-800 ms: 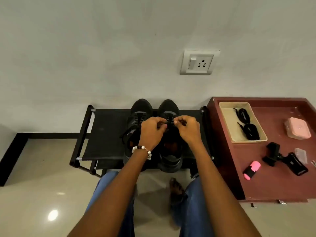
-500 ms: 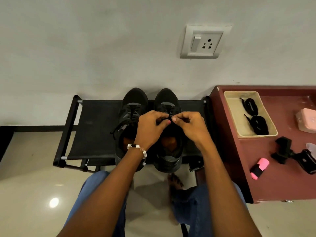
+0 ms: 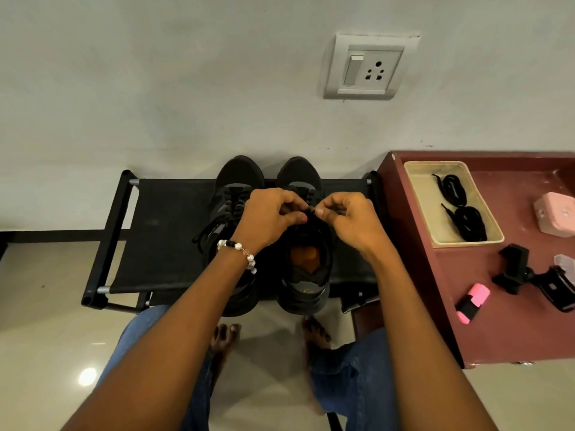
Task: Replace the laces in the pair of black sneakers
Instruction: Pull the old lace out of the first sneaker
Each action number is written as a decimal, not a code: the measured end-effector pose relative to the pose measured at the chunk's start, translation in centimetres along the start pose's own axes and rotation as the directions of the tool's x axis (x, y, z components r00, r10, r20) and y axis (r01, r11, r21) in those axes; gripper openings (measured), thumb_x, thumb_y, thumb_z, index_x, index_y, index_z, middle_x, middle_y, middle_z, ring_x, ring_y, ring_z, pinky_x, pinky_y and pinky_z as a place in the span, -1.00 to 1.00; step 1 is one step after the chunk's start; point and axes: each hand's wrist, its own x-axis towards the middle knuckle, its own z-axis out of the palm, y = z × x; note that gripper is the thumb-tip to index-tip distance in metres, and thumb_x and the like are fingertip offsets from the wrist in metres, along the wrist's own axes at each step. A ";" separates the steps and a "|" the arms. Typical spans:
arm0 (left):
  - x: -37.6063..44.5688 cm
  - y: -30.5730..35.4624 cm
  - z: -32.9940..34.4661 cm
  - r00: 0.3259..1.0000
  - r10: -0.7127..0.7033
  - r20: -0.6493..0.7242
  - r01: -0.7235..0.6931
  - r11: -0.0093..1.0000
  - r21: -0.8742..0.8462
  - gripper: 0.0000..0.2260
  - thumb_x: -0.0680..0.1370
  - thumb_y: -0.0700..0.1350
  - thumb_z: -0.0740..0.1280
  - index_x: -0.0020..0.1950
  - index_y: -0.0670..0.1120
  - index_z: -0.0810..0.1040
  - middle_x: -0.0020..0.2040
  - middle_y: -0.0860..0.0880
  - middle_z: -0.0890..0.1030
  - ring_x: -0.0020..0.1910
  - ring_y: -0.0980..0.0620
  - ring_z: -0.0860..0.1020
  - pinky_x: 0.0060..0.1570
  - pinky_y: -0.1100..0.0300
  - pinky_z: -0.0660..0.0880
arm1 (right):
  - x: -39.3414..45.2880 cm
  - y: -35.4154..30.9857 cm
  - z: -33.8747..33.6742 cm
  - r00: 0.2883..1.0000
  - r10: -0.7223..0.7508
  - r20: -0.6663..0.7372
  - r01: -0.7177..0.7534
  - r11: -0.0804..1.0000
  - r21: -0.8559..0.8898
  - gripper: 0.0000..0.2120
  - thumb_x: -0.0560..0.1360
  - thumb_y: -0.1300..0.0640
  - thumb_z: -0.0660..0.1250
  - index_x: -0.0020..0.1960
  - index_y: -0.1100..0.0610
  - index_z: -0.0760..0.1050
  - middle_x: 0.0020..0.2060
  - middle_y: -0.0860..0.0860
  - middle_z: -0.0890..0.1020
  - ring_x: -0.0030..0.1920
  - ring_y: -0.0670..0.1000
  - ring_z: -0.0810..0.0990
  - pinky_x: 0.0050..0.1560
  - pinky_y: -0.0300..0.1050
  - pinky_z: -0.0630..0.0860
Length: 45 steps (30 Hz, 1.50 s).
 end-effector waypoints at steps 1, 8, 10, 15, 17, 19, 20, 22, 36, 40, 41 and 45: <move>0.0 0.1 0.0 1.000 0.019 0.000 -0.019 1.000 0.007 -0.80 0.44 -0.12 0.49 0.05 -0.03 0.68 -0.06 0.02 0.67 -0.13 0.15 0.60 -0.02 0.29 0.54 | 0.1 -0.3 0.0 1.000 0.004 -0.005 -0.004 1.000 -0.006 -0.87 0.53 0.22 0.38 -0.16 0.05 0.61 -0.22 -0.06 0.68 -0.10 -0.11 0.65 0.00 -0.17 0.56; 0.1 -0.1 -0.3 0.998 0.064 0.027 -0.065 0.996 0.059 -0.81 0.44 -0.11 0.49 0.04 -0.07 0.69 -0.07 0.00 0.61 -0.10 0.06 0.58 0.01 0.14 0.55 | -0.4 -4.3 -1.3 0.990 0.124 -0.074 -0.070 0.861 0.503 -0.80 0.65 0.21 0.15 -0.11 0.11 0.48 -0.17 0.06 0.70 -0.10 0.04 0.69 0.06 0.12 0.60; 0.2 0.1 -0.4 0.998 0.053 0.032 -0.055 0.997 0.059 -0.82 0.44 -0.11 0.50 0.02 -0.07 0.69 -0.10 0.02 0.60 -0.13 0.10 0.56 -0.01 0.20 0.53 | -0.4 -5.7 -1.9 0.988 0.122 -0.092 -0.026 0.729 0.684 -0.80 0.66 0.22 0.12 -0.09 0.13 0.45 -0.25 0.08 0.65 -0.16 0.10 0.68 0.01 0.15 0.60; 0.2 0.2 -0.7 0.998 -0.042 0.055 0.043 0.999 -0.021 -0.87 0.44 -0.12 0.50 -0.02 -0.03 0.69 -0.24 0.20 0.54 -0.29 0.42 0.49 -0.21 0.57 0.39 | 0.3 -6.1 -2.7 0.961 0.219 -0.168 0.075 0.379 0.922 -0.81 0.64 0.26 0.16 -0.12 0.14 0.45 -0.38 0.06 0.47 -0.39 0.02 0.46 -0.26 0.02 0.56; 0.1 0.2 -0.6 0.997 -0.048 0.067 0.051 0.998 -0.031 -0.88 0.45 -0.12 0.49 -0.02 -0.02 0.68 -0.24 0.19 0.55 -0.31 0.43 0.49 -0.23 0.58 0.38 | 0.5 -5.7 -3.0 0.946 0.266 -0.183 0.096 0.308 0.947 -0.81 0.63 0.26 0.16 -0.13 0.15 0.45 -0.40 0.05 0.43 -0.43 0.00 0.38 -0.34 -0.10 0.47; 0.1 0.2 -0.5 0.996 -0.063 0.062 0.065 0.998 -0.026 -0.89 0.46 -0.10 0.48 -0.02 -0.01 0.68 -0.22 0.16 0.58 -0.31 0.34 0.51 -0.23 0.58 0.39 | 0.8 -5.6 -3.2 0.925 0.327 -0.193 0.093 0.298 0.950 -0.80 0.63 0.28 0.14 -0.14 0.16 0.45 -0.42 0.04 0.41 -0.46 -0.02 0.34 -0.40 -0.16 0.40; 0.2 0.2 -0.4 0.995 -0.074 0.061 0.076 0.997 -0.030 -0.90 0.46 -0.10 0.48 -0.03 0.00 0.68 -0.21 0.16 0.59 -0.30 0.32 0.51 -0.22 0.58 0.39 | 0.8 -5.5 -3.3 0.907 0.365 -0.210 0.085 0.329 0.940 -0.78 0.63 0.30 0.13 -0.15 0.16 0.45 -0.44 0.03 0.39 -0.48 -0.03 0.33 -0.42 -0.18 0.37; 0.4 0.0 -0.2 0.993 -0.099 0.060 0.103 0.992 -0.071 -0.91 0.45 -0.11 0.48 -0.06 0.00 0.69 -0.22 0.17 0.60 -0.29 0.36 0.53 -0.19 0.59 0.40 | 0.9 -5.0 -3.2 0.858 0.437 -0.271 0.053 0.448 0.892 -0.76 0.62 0.30 0.14 -0.17 0.15 0.45 -0.45 0.02 0.38 -0.50 -0.05 0.31 -0.45 -0.20 0.35; 0.1 0.1 0.2 0.994 -0.106 0.011 0.107 0.988 -0.112 -0.92 0.47 -0.14 0.46 -0.05 -0.03 0.70 -0.23 0.19 0.61 -0.20 0.33 0.55 -0.17 0.60 0.40 | 0.4 -2.7 0.0 0.998 0.055 0.041 -0.035 0.916 -0.399 -0.90 0.43 0.10 0.49 -0.23 0.07 0.62 -0.17 0.08 0.67 -0.02 0.15 0.62 0.11 0.18 0.54; 0.1 0.2 0.2 0.995 -0.102 0.008 0.102 0.989 -0.108 -0.91 0.48 -0.13 0.46 -0.04 -0.04 0.69 -0.25 0.20 0.59 -0.29 0.36 0.53 -0.22 0.57 0.41 | 0.4 -2.6 -0.1 0.999 0.038 0.000 -0.035 0.928 -0.372 -0.85 0.47 0.18 0.34 -0.16 0.27 0.60 -0.21 0.18 0.65 -0.17 0.20 0.62 -0.10 0.15 0.61; 0.1 0.2 0.3 0.994 -0.109 0.006 0.109 0.987 -0.115 -0.91 0.48 -0.13 0.46 -0.03 -0.04 0.69 -0.26 0.20 0.59 -0.30 0.35 0.53 -0.24 0.54 0.42 | 0.3 -2.7 -0.1 0.999 0.051 -0.004 -0.049 0.938 -0.343 -0.82 0.47 0.21 0.32 -0.16 0.34 0.58 -0.21 0.23 0.65 -0.18 0.23 0.62 -0.13 0.17 0.61; 0.2 0.0 0.3 0.988 -0.156 -0.009 0.154 0.981 -0.116 -0.92 0.49 -0.14 0.45 -0.04 -0.06 0.69 -0.26 0.16 0.59 -0.28 0.28 0.54 -0.24 0.50 0.43 | 0.1 -3.6 -1.3 0.972 0.200 -0.124 -0.195 0.979 0.051 -0.76 0.47 0.23 0.20 -0.15 0.43 0.51 -0.19 0.27 0.67 -0.19 0.17 0.69 -0.28 -0.11 0.61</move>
